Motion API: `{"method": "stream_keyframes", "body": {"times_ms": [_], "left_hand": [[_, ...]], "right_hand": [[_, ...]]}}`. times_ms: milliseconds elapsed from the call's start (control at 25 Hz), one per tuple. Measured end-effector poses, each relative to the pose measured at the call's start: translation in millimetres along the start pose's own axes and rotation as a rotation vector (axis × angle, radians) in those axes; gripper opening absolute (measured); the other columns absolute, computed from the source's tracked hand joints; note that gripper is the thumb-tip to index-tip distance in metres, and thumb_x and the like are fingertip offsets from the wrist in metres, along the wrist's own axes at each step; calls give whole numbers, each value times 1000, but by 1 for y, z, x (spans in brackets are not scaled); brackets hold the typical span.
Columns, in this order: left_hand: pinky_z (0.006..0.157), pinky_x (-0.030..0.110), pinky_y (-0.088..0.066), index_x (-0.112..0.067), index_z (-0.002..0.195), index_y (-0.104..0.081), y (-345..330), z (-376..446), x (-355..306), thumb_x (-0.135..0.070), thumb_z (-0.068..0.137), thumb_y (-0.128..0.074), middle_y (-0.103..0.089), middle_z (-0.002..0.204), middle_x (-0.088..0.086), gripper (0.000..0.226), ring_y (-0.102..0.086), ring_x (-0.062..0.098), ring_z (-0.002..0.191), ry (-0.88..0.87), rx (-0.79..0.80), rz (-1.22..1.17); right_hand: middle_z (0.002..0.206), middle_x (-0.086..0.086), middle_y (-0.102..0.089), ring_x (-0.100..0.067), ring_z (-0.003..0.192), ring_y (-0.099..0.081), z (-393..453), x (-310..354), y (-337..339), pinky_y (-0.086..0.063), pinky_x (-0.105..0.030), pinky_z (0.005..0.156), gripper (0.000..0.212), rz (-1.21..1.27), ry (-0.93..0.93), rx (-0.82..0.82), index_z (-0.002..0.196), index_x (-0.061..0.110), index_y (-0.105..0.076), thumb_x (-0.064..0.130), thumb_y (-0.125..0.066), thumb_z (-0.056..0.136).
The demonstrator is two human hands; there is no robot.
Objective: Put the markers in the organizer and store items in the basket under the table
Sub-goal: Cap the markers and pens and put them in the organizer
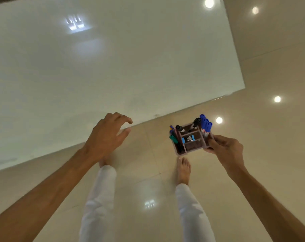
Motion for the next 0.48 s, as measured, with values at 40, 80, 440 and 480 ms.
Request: {"method": "stream_keyframes", "body": {"times_ms": [40,80,440,480], "left_hand": [[91,40,-52,-31,126,-66,-19,6,-16,-34,99,-65,-64,128,-7,27,-60,21,116,-35,-32,52],[91,42,-52,-29,127,-66,-40,11,-32,-31,98,-67,-64,128,-4,30,-61,23,115,-53,-67,70],[96,36,-47,-32,125,-65,-236,14,-69,-33,103,-58,-64,123,-13,22,-56,11,117,44,-83,-102],[95,35,-48,-33,124,-64,-248,3,-63,-34,103,-58,-64,122,-14,22,-56,10,115,73,-69,-123]], "right_hand": [[89,-5,-84,-12,77,-82,15,-15,10,-54,-5,64,18,2,-7,4,114,13,-84,15,-72,100],[89,-5,-84,-11,76,-82,32,-33,20,-53,-4,63,18,2,-14,13,113,13,-84,17,-73,100],[91,-11,-83,-25,81,-83,183,-139,21,-67,-37,85,19,90,98,-20,104,6,-85,1,-70,94],[93,-12,-83,-25,82,-83,179,-141,18,-67,-39,87,18,110,112,-7,105,5,-85,2,-71,94]]}}
Point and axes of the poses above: each hand's wrist, its own z-axis towards the middle knuckle, its own y-axis out of the back of the hand, x = y × z, the point moved 5 cm from there along z, towards the middle knuckle
